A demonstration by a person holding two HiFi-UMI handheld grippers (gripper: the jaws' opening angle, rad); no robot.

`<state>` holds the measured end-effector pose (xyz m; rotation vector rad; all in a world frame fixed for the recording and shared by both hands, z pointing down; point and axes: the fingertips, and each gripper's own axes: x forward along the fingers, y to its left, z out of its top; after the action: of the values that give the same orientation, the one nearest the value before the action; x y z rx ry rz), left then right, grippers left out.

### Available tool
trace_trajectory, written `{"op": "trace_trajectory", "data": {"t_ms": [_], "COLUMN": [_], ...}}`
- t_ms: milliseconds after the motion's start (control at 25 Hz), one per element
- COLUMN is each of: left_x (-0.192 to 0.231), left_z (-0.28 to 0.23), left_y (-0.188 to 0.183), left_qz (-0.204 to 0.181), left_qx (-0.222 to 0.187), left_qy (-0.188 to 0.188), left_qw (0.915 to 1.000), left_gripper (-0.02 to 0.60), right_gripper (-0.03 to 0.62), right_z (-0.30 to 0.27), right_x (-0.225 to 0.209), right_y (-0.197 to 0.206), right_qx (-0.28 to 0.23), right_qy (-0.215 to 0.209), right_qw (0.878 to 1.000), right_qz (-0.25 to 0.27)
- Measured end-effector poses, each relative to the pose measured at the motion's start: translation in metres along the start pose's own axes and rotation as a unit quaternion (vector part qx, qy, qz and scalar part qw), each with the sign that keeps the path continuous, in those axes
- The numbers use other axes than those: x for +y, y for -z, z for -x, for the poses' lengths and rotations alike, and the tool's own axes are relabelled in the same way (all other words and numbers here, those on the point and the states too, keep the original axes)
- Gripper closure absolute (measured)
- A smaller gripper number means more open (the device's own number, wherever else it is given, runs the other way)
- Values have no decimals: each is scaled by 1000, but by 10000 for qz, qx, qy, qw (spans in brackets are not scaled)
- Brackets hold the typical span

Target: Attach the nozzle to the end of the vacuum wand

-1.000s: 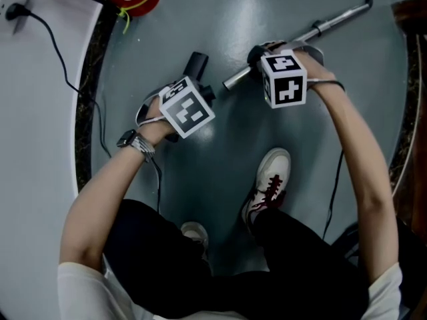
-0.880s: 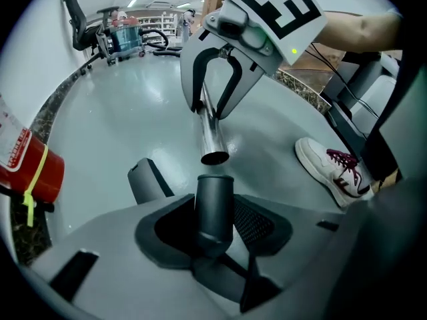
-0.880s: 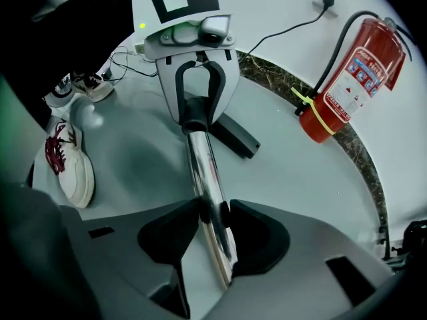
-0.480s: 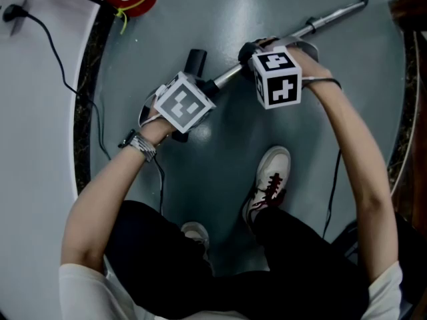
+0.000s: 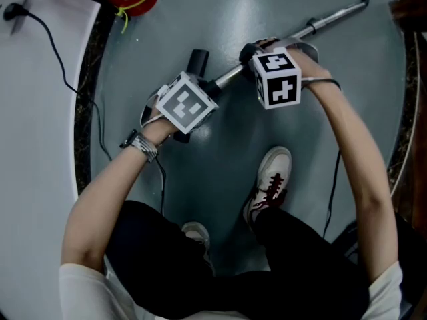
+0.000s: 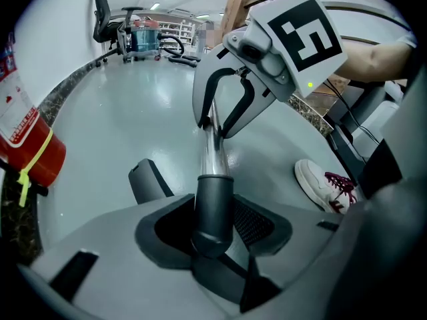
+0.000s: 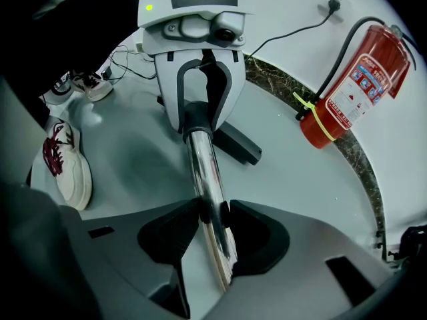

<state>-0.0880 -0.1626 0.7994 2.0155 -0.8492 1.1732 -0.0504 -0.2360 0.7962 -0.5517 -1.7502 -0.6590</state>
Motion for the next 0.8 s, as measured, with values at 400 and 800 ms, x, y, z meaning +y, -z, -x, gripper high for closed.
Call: {"op": "trace_trajectory", "data": {"t_ms": [400, 800], "left_x": [3, 7], "left_z": [1, -4], "left_y": [0, 2], "left_qz": [37, 514], "left_qx": [0, 41], "left_qy": [-34, 67], "left_qw": [10000, 9986], "left_gripper": [405, 405], "right_gripper": [437, 434], "right_z": [0, -4], "right_x": [-2, -6], "right_y": [-5, -6], "right_qx": [-45, -121], "right_qy": [62, 158], "right_qw": [10000, 9996], "right_qz": [-52, -187]}}
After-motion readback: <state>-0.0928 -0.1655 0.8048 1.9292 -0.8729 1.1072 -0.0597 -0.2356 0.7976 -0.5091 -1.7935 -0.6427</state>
